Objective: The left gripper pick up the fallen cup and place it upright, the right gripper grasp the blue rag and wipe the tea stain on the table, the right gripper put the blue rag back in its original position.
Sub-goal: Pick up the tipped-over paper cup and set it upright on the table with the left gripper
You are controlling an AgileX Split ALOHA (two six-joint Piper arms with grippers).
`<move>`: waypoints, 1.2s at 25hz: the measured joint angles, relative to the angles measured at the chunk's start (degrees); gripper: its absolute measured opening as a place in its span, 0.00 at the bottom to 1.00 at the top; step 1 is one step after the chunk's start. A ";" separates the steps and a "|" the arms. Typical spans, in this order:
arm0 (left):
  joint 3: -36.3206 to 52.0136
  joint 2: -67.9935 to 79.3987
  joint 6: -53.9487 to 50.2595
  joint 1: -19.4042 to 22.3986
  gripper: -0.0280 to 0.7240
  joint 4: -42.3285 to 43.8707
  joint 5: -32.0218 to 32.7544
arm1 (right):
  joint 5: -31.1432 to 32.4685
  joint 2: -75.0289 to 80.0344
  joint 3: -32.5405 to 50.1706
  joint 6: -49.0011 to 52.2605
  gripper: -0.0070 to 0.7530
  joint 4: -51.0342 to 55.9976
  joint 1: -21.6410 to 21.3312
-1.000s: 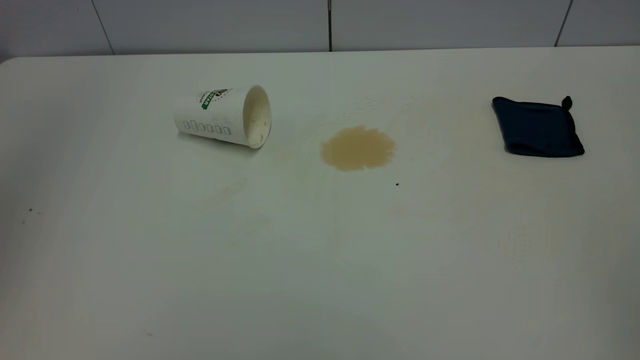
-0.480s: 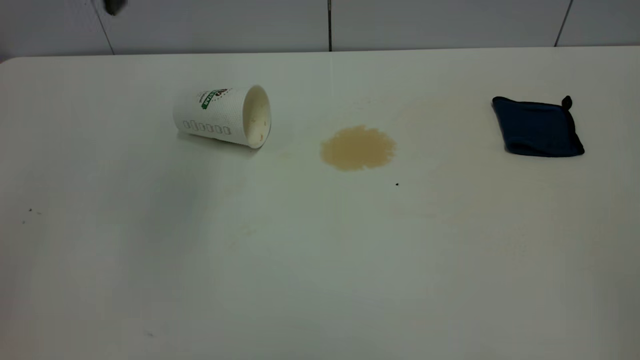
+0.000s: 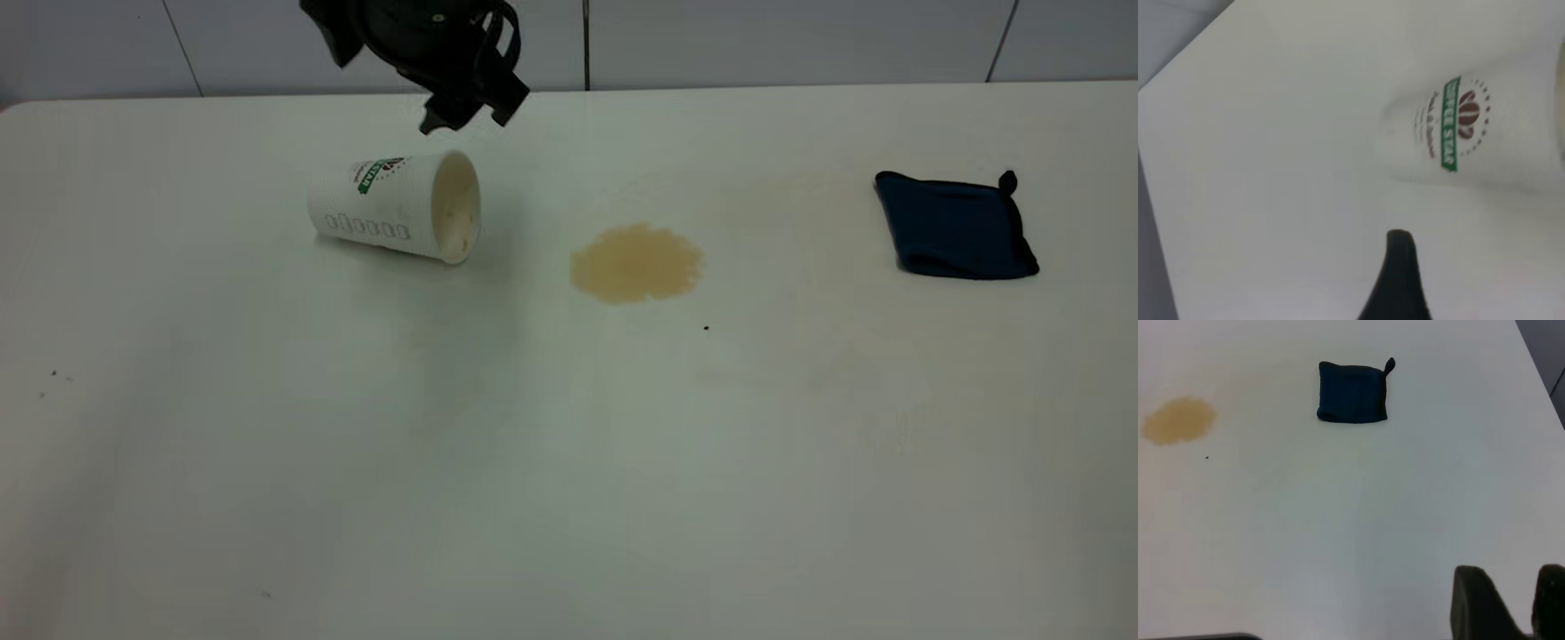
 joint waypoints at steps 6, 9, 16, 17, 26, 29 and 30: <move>-3.87 6.42 -1.30 0.00 0.95 0.89 -1.28 | 0.00 0.00 0.00 0.00 0.32 0.00 0.00; -5.94 9.25 -4.22 0.00 0.95 4.07 -2.17 | 0.00 0.00 0.00 0.00 0.32 0.00 0.00; -11.22 16.68 -8.73 0.00 0.95 8.96 -2.70 | 0.00 0.00 0.00 0.00 0.32 0.00 0.00; -11.90 17.56 -8.79 0.00 0.95 9.39 -2.70 | 0.00 0.00 0.00 0.00 0.32 0.00 0.00; -13.71 20.05 -9.19 3.04 0.92 10.60 -1.62 | 0.00 0.00 0.00 0.00 0.32 0.00 0.00; -13.77 20.05 -9.19 4.17 0.87 11.00 -1.48 | 0.00 0.00 0.00 0.00 0.32 0.00 0.00; -13.77 20.11 -9.19 4.42 0.83 11.21 -1.48 | 0.00 0.00 0.00 0.00 0.32 0.00 0.00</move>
